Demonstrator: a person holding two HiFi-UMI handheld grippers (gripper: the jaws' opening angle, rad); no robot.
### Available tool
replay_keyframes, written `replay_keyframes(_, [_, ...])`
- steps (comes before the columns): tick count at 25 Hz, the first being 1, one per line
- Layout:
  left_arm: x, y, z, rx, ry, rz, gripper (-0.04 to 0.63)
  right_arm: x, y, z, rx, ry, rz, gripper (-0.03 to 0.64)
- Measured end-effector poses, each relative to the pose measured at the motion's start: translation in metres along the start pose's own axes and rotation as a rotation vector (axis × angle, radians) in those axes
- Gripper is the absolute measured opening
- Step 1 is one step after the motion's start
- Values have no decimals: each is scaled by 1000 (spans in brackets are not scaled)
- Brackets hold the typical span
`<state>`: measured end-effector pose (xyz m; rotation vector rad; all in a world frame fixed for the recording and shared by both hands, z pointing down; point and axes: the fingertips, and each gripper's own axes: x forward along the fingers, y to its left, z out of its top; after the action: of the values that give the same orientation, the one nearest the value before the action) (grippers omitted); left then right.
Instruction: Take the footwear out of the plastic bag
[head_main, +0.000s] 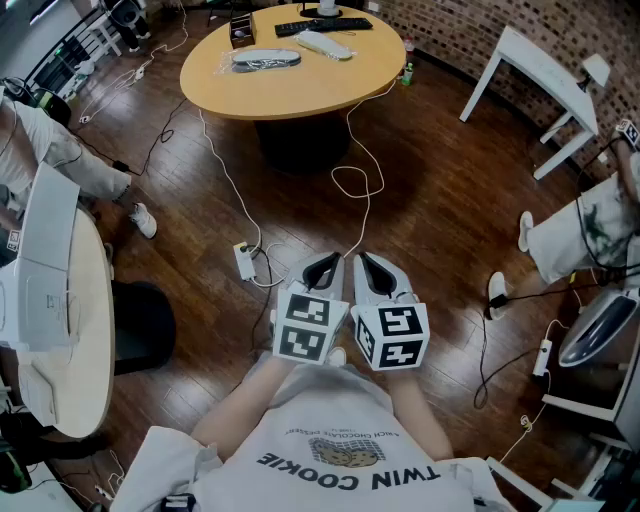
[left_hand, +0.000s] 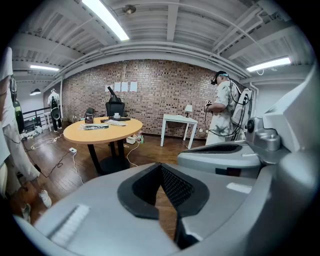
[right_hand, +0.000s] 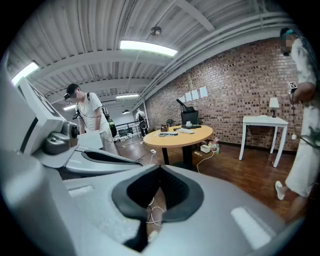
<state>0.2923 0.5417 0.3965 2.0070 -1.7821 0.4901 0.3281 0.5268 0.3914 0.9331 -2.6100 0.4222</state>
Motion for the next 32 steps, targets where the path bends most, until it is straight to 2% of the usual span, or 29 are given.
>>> replay_keyframes(6, [40, 35, 17, -3, -2, -22, 6, 50, -12, 17, -13, 12, -21, 2])
replay_keyframes(13, [90, 96, 39, -7, 21, -68, 5, 122, -21, 40, -3, 43, -66, 2])
replay_keyframes(23, [130, 183, 69, 9, 38, -130, 5, 209, -13, 78, 6, 62, -129, 2])
replay_keyframes(32, [159, 212, 89, 31, 46, -175, 5, 254, -19, 103, -3, 71, -147, 2])
